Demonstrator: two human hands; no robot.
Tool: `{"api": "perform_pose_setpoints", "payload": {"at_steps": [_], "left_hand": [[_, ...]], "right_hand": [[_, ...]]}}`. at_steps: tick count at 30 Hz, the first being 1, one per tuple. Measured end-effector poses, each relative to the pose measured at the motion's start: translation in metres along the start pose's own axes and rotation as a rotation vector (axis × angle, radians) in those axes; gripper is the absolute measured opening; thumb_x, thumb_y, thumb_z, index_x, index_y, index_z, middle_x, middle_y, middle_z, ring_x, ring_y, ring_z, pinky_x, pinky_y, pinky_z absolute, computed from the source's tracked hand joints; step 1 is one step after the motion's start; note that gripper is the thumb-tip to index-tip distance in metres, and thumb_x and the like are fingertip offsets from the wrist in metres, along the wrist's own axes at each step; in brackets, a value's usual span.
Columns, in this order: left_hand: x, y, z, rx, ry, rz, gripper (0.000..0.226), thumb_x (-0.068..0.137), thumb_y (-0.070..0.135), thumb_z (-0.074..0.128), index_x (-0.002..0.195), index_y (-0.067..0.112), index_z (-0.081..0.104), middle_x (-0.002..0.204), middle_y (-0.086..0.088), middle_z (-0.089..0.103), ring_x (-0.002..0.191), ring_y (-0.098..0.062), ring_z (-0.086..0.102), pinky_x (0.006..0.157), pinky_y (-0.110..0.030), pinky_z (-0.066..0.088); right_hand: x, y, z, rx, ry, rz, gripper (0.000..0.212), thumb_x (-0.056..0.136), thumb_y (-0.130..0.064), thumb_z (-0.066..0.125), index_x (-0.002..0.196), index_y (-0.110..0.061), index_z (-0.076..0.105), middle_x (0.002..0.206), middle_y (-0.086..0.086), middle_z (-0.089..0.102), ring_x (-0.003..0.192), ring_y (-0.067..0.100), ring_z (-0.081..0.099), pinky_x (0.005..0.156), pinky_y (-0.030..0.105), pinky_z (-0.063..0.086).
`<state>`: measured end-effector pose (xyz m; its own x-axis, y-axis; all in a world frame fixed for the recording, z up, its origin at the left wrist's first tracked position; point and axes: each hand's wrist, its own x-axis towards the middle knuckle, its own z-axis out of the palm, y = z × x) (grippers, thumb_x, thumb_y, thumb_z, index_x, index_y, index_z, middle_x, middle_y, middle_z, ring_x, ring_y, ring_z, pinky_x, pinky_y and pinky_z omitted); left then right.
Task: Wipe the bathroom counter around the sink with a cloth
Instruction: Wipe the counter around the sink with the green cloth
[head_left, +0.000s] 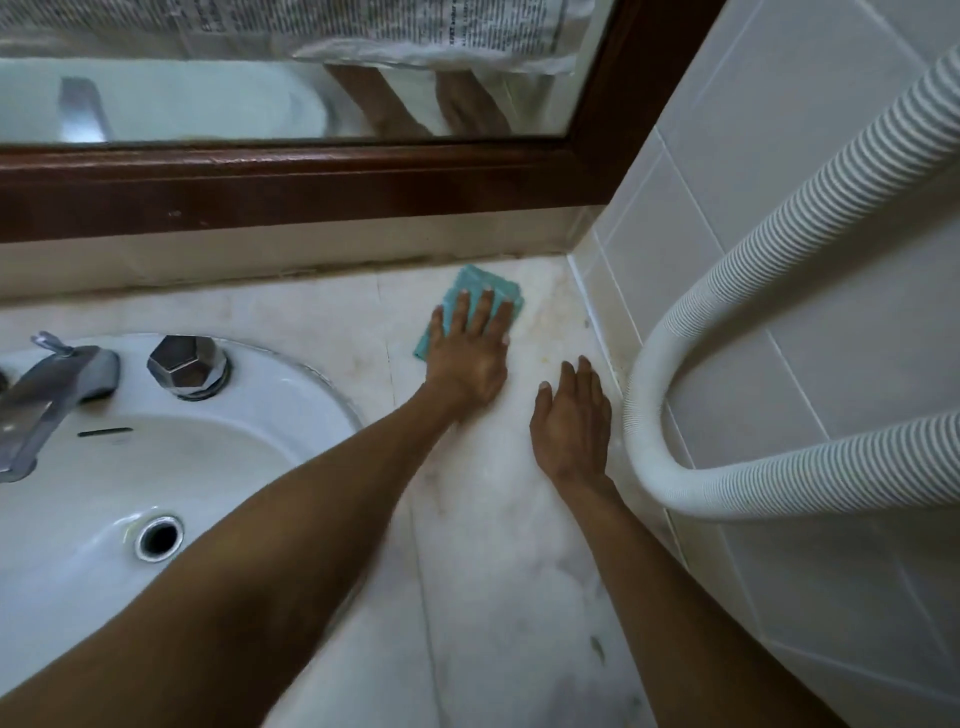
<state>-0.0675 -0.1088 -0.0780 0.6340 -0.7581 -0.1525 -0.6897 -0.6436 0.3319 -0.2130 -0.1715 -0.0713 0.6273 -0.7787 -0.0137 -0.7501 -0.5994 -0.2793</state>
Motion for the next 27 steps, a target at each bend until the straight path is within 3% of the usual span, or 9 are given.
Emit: {"api": "perform_pose_setpoints", "payload": {"at_steps": [5, 14, 18, 21, 24, 27], "left_hand": [[-0.030, -0.041, -0.003, 0.066, -0.079, 0.350, 0.056, 0.105, 0.048, 0.010, 0.160, 0.039, 0.010, 0.169, 0.009, 0.002, 0.157, -0.019, -0.003, 0.125, -0.047, -0.004], [0.062, 0.011, -0.009, 0.054, -0.086, 0.104, 0.057, 0.107, 0.046, 0.015, 0.161, 0.035, 0.002, 0.170, 0.002, -0.007, 0.156, -0.025, -0.011, 0.122, -0.051, -0.010], [0.021, 0.007, 0.003, 0.036, -0.094, 0.271, 0.056, 0.107, 0.046, 0.016, 0.161, 0.034, 0.008, 0.170, 0.004, -0.001, 0.156, -0.023, -0.008, 0.122, -0.048, -0.011], [-0.015, -0.005, 0.008, 0.071, -0.114, 0.400, 0.061, 0.102, 0.051, 0.005, 0.161, 0.038, 0.010, 0.168, 0.008, 0.000, 0.156, -0.019, -0.005, 0.124, -0.047, -0.006], [-0.004, -0.012, 0.007, 0.110, -0.120, 0.446, 0.062, 0.099, 0.053, 0.000, 0.160, 0.042, 0.009, 0.168, 0.009, 0.001, 0.156, -0.018, -0.003, 0.125, -0.046, -0.003], [0.041, -0.003, 0.001, 0.107, -0.102, 0.415, 0.053, 0.106, 0.048, 0.009, 0.160, 0.043, 0.007, 0.169, 0.008, 0.001, 0.157, -0.020, -0.002, 0.125, -0.049, -0.003]], "right_hand": [[-0.001, 0.009, -0.002, 0.061, 0.046, 0.008, 0.047, 0.103, -0.024, 0.036, 0.144, -0.001, 0.041, 0.156, 0.017, 0.034, 0.144, 0.031, 0.030, 0.118, 0.041, 0.023], [0.009, 0.019, 0.003, 0.095, 0.087, 0.028, 0.048, 0.103, -0.026, 0.038, 0.143, 0.000, 0.042, 0.156, 0.019, 0.033, 0.146, 0.032, 0.025, 0.121, 0.042, 0.017], [0.005, 0.021, 0.008, 0.113, 0.157, 0.024, 0.046, 0.102, -0.024, 0.039, 0.140, 0.000, 0.046, 0.154, 0.018, 0.037, 0.145, 0.032, 0.029, 0.120, 0.044, 0.022], [0.000, 0.024, 0.011, 0.150, 0.194, 0.029, 0.044, 0.102, -0.023, 0.039, 0.139, -0.001, 0.048, 0.153, 0.016, 0.039, 0.144, 0.030, 0.032, 0.119, 0.043, 0.025], [0.000, 0.026, 0.015, 0.191, 0.230, 0.032, 0.044, 0.101, -0.022, 0.039, 0.138, -0.002, 0.050, 0.151, 0.016, 0.042, 0.143, 0.029, 0.034, 0.117, 0.044, 0.028], [0.003, 0.027, 0.019, 0.196, 0.256, 0.038, 0.043, 0.101, -0.023, 0.041, 0.137, -0.002, 0.051, 0.150, 0.016, 0.044, 0.142, 0.030, 0.036, 0.116, 0.045, 0.031]]}}
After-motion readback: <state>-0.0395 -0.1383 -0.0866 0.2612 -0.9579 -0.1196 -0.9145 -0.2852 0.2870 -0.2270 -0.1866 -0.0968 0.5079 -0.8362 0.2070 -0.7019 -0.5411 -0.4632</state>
